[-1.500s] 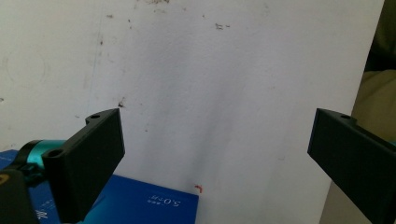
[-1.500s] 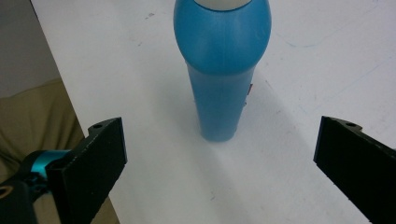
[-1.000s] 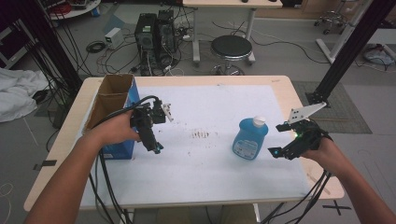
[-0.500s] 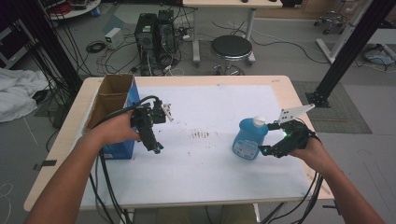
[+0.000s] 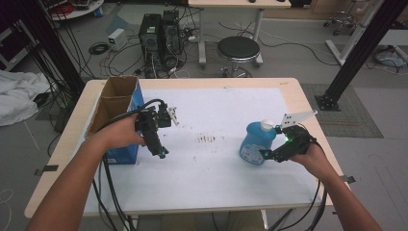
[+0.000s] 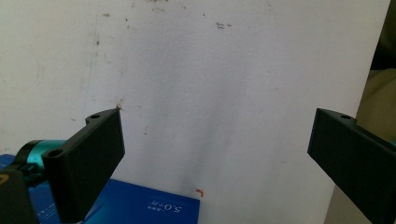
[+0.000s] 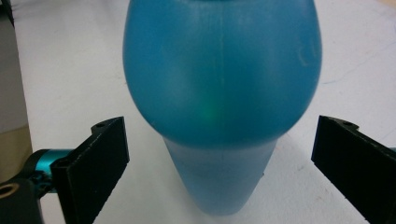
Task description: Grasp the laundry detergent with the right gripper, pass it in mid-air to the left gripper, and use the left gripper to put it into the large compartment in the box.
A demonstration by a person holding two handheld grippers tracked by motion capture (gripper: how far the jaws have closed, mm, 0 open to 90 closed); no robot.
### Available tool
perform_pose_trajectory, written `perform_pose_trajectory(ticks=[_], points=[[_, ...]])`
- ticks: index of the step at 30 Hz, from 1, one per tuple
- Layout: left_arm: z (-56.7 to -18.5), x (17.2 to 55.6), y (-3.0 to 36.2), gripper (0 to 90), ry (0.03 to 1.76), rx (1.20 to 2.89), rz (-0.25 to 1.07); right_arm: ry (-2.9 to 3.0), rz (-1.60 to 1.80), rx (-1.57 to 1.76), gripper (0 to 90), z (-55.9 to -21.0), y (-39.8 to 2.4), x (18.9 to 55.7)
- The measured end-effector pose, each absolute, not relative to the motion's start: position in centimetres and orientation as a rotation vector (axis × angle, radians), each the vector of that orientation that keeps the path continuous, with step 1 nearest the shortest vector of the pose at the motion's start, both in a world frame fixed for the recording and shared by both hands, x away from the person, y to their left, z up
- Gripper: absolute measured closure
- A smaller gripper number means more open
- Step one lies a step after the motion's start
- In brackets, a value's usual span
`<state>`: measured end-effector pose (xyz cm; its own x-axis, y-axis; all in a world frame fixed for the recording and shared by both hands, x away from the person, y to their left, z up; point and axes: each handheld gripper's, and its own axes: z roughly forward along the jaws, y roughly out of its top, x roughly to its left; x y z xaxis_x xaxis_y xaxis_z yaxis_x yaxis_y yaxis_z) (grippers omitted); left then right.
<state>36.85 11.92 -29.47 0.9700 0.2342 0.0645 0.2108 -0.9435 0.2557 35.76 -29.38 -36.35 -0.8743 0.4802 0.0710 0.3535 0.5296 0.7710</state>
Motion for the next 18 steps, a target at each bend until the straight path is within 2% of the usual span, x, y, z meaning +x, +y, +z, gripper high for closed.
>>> perform_pose_trajectory(ticks=[18], points=[[-29.6, 36.9, 11.8, 3.8, 0.334, 2.874, 0.122, 2.536, 1.43, 0.696, 3.8, -38.5, -28.3, 36.4]])
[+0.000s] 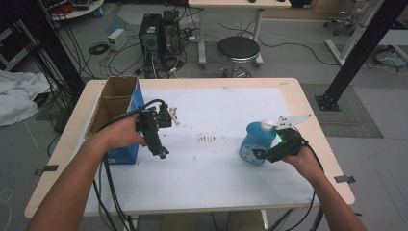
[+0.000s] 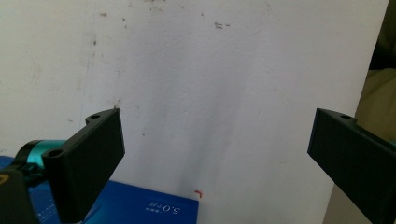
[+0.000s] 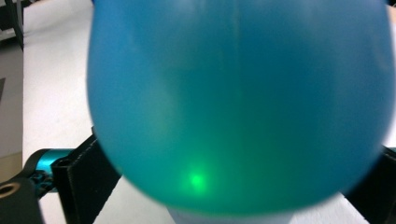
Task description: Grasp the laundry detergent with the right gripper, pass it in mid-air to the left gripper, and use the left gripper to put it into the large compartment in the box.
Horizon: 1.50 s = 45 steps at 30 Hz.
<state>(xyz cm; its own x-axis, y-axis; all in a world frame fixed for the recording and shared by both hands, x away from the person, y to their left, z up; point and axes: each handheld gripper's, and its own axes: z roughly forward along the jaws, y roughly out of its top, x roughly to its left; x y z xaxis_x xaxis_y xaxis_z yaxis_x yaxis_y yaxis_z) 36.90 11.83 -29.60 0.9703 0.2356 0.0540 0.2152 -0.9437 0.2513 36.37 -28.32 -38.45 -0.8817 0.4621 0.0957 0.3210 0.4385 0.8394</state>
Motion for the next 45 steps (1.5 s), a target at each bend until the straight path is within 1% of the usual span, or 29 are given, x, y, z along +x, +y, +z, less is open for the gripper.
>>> perform_pose_trajectory(ticks=[7, 8, 10, 17, 19, 21, 22, 23, 27, 33, 38, 42, 45], points=[[-29.6, 37.0, 11.9, 3.8, 0.336, 2.876, 0.12, 2.485, 1.499, 0.707, 5.5, -39.2, -28.4, 36.3], [-29.7, 37.1, 11.9, 3.8, 0.335, 2.874, 0.12, 2.475, 1.51, 0.71, 7.1, -39.3, -28.5, 36.3], [-29.7, 37.1, 11.9, 3.8, 0.331, 2.878, 0.119, 2.459, 1.535, 0.698, 14.4, -39.5, -28.7, 36.2], [-29.8, 37.1, 11.6, 3.8, 0.328, 2.882, 0.109, 2.43, 1.571, 0.697, 14.7, -39.8, -28.8, 36.2], [-29.8, 37.1, 11.6, 3.8, 0.327, 2.884, 0.111, 2.429, 1.571, 0.689, 17.6, -39.9, -28.8, 36.2], [-29.8, 37.1, 11.7, 3.8, 0.337, 2.879, 0.111, 2.429, 1.572, 0.69, 17.8, -39.9, -28.8, 36.3], [-29.8, 37.1, 11.7, 3.8, 0.335, 2.878, 0.111, 2.429, 1.57, 0.695, 20.3, -39.9, -28.8, 36.3], [-29.8, 37.1, 11.7, 3.8, 0.335, 2.88, 0.112, 2.43, 1.576, 0.685, 25.2, -39.9, -28.9, 36.3], [-29.8, 37.1, 11.8, 3.8, 0.333, 2.88, 0.114, 2.435, 1.574, 0.687, 25.4, -40.0, -29.0, 36.3], [-29.8, 37.1, 11.7, 3.8, 0.335, 2.879, 0.111, 2.428, 1.569, 0.684, 30.9, -40.0, -29.0, 36.3], [-29.7, 37.1, 11.7, 3.8, 0.324, 2.882, 0.117, 2.422, 1.553, 0.684, 32.8, -40.1, -28.9, 36.5], [-29.7, 36.9, 11.7, 3.8, 0.335, 2.879, 0.117, 2.425, 1.56, 0.676, 35.9, -40.1, -28.9, 36.4], [-29.7, 36.9, 11.7, 3.8, 0.33, 2.882, 0.117, 2.429, 1.569, 0.655, 40.4, -40.1, -28.9, 36.3]])
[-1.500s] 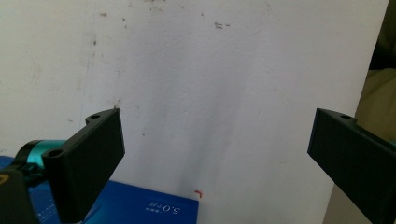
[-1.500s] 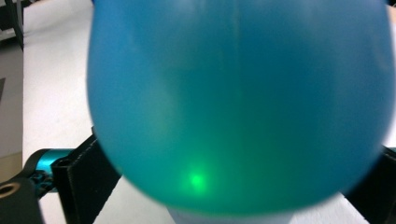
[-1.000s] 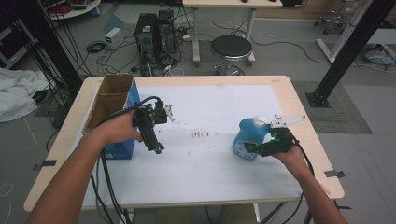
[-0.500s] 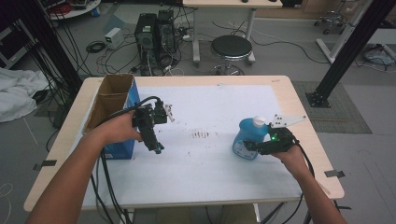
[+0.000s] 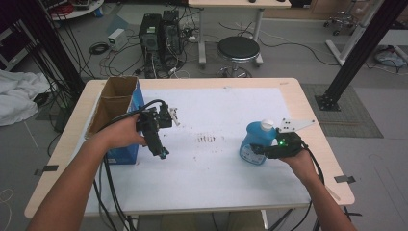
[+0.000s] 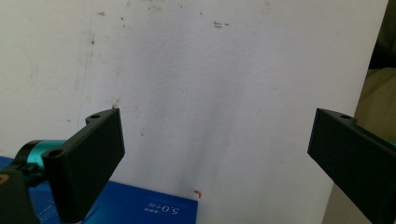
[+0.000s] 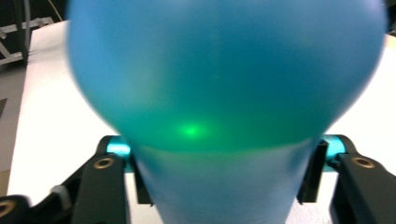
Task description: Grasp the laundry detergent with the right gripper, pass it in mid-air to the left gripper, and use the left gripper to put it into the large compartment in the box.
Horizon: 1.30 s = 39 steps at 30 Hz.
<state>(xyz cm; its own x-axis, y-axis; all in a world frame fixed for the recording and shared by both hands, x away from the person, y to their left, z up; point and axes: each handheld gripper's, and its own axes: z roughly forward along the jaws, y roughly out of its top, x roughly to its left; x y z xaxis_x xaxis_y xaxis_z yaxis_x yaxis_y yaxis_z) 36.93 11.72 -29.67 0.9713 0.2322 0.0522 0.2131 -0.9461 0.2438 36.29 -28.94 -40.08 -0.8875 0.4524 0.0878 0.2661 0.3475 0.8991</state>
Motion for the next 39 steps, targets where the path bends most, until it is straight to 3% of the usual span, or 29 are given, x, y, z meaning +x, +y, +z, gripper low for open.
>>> perform_pose_trajectory(ticks=[22, 39], points=[[-28.5, 36.5, 11.6, 3.8, 0.334, 2.851, 0.159, 2.434, 1.451, 0.702, 45.3, -38.6, -29.0, 34.7], [-25.9, 34.7, 10.1, 3.8, 0.276, 2.825, 0.177, 2.515, 1.468, 0.512, 45.4, -33.5, -26.2, 32.2]])
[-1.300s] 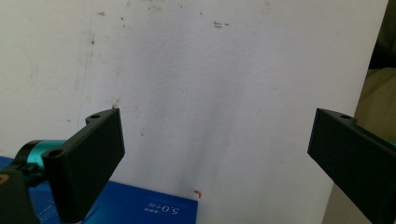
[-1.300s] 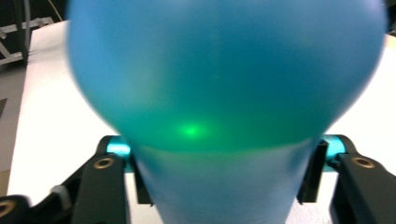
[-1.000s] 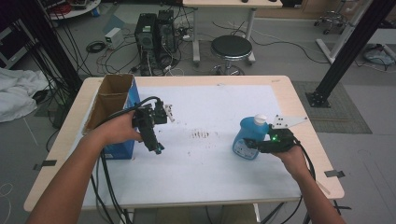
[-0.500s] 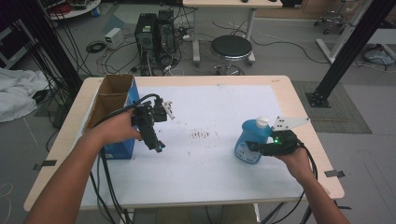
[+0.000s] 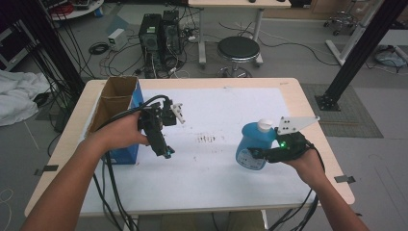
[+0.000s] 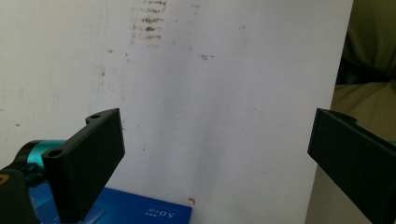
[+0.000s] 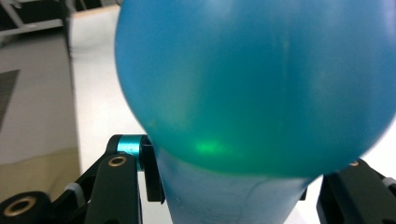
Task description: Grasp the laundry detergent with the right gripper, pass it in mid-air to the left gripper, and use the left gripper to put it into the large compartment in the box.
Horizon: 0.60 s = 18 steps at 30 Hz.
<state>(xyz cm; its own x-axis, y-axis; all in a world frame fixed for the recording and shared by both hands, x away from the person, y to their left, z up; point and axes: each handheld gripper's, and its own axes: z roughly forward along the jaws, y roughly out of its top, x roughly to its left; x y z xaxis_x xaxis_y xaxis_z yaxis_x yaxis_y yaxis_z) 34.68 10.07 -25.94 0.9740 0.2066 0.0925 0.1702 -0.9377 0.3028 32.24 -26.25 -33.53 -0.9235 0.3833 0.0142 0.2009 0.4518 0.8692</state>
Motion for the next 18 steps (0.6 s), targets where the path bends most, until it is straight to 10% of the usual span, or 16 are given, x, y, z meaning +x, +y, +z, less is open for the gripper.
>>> perform_pose_trajectory(ticks=[18], points=[[-22.3, 32.6, 8.1, 3.8, 0.202, 2.823, 0.128, 2.639, 1.492, 0.259, 45.4, -31.5, -20.5, 31.8]])
